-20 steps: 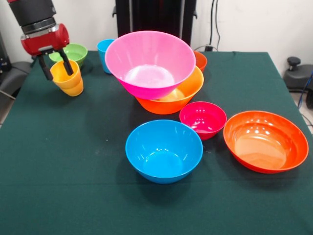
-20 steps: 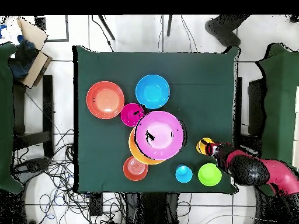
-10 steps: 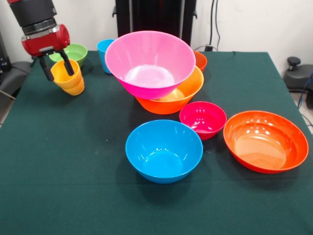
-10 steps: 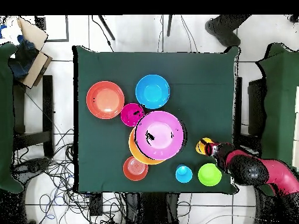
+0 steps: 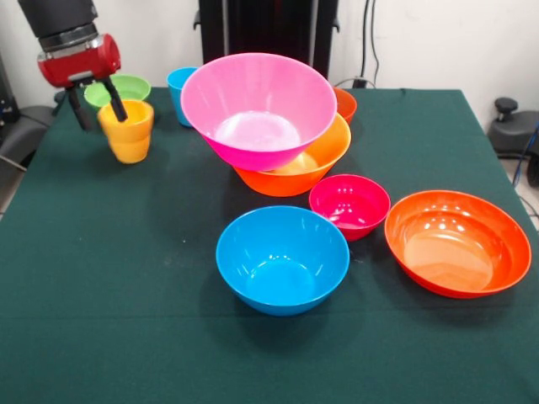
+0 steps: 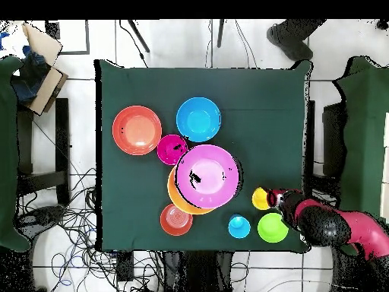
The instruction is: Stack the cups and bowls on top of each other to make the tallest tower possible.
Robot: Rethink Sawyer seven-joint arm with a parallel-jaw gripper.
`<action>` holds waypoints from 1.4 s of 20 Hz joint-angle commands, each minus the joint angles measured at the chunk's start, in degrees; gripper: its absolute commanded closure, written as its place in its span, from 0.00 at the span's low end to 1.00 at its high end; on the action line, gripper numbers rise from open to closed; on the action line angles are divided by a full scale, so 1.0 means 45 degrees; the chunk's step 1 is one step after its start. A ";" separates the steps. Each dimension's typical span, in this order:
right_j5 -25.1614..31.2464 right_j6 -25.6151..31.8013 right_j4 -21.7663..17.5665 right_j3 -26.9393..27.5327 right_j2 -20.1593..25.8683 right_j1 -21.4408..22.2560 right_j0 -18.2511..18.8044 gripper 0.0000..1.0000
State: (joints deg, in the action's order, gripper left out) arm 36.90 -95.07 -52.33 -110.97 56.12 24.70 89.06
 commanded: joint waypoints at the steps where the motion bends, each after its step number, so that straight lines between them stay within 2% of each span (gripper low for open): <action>1: -0.0438 0.0616 -0.0070 -0.2747 0.0122 0.3236 -0.0124 0.00; 3: -0.0046 0.1075 0.0584 -0.3115 0.0671 0.3828 0.0135 0.00; 4: 0.0613 0.2023 0.1080 -0.3035 0.1047 0.3821 0.0442 0.00; 7: 0.1608 0.3622 0.1705 -0.2653 0.1473 0.4039 0.1021 0.00; 11: 0.2124 0.4667 0.1665 -0.2082 0.1576 0.3875 0.1243 0.00; 14: 0.1958 0.4825 0.1017 -0.1450 0.1107 0.2920 0.1034 0.00; 16: 0.2545 0.5730 0.1011 -0.0620 0.1007 0.2270 0.0935 0.00; 18: 0.3067 0.6384 0.1124 -0.0126 0.1082 0.2168 0.0917 0.00; 21: 0.2982 0.6319 0.0884 -0.0020 0.0951 0.1969 0.0863 0.00; 24: 0.2264 0.5282 0.0440 -0.0333 0.0664 0.1803 0.0589 0.00; 28: 0.1872 0.4596 0.0275 -0.0574 0.0494 0.1820 0.0306 0.00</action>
State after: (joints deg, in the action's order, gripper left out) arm 43.62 -90.62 -46.28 -115.46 60.16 35.47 95.09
